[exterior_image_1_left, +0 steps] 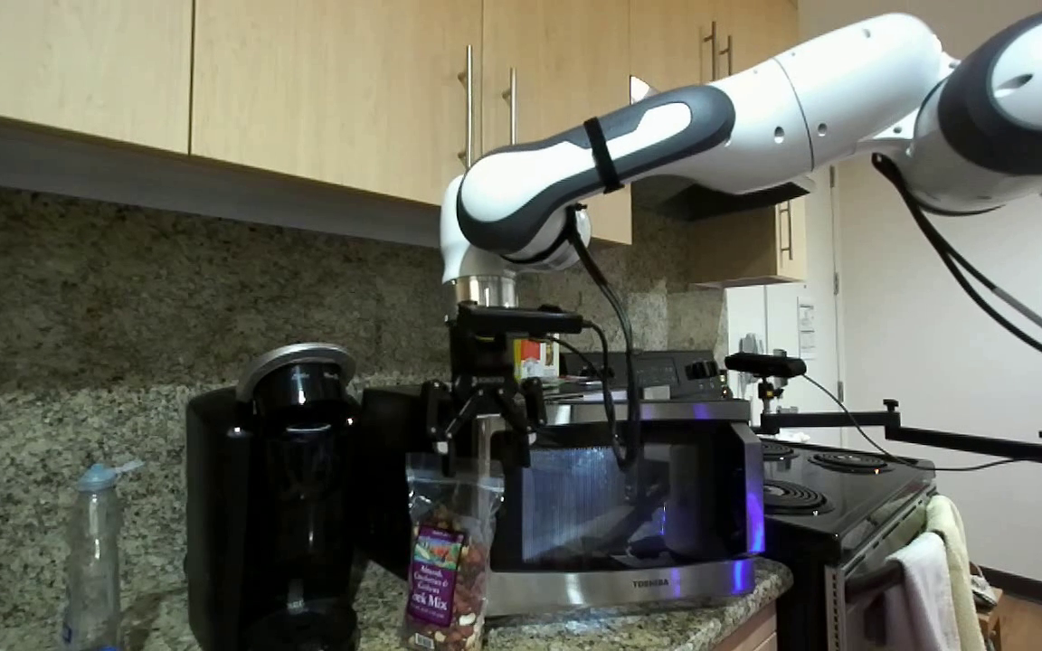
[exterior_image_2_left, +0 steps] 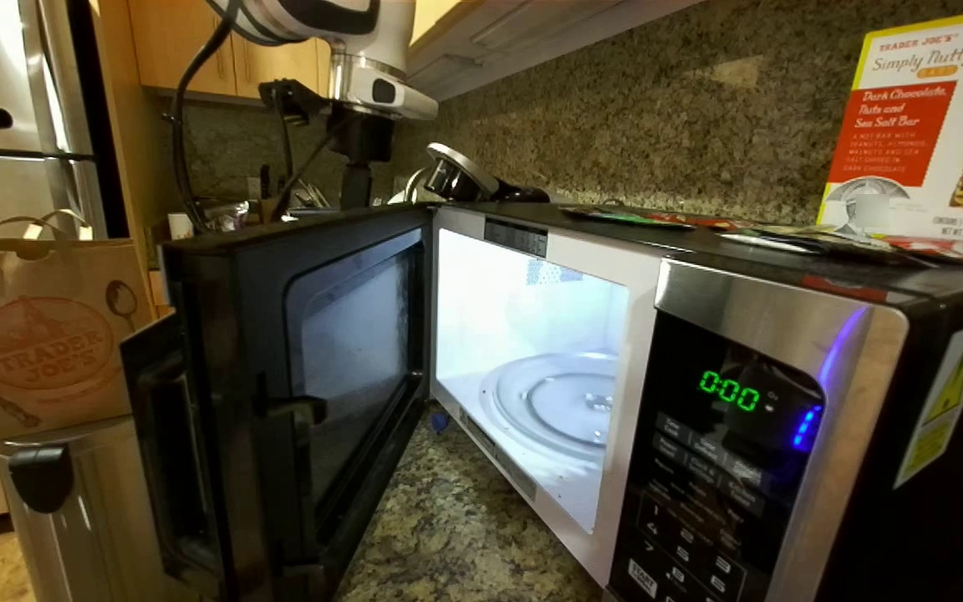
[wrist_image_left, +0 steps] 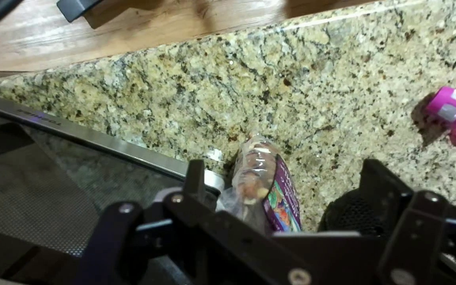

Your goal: Pick up the packet on the countertop

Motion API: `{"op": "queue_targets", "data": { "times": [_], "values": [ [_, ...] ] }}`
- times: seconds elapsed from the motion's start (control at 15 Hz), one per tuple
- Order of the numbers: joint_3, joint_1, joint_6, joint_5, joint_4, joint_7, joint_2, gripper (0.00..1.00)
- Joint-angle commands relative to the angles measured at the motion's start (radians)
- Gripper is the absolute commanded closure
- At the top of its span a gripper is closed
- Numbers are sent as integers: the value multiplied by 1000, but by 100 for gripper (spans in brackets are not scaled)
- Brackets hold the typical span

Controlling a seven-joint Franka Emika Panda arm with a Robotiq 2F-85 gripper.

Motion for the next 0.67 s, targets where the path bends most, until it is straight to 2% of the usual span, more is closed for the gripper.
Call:
{"op": "queue_targets", "data": {
  "times": [0.0, 0.27, 0.6],
  "values": [
    [-8, 4, -16, -7, 77, 101, 70, 0],
    [-18, 5, -4, -8, 88, 181, 93, 0],
    [-18, 8, 6, -30, 79, 194, 103, 0]
  ]
}}
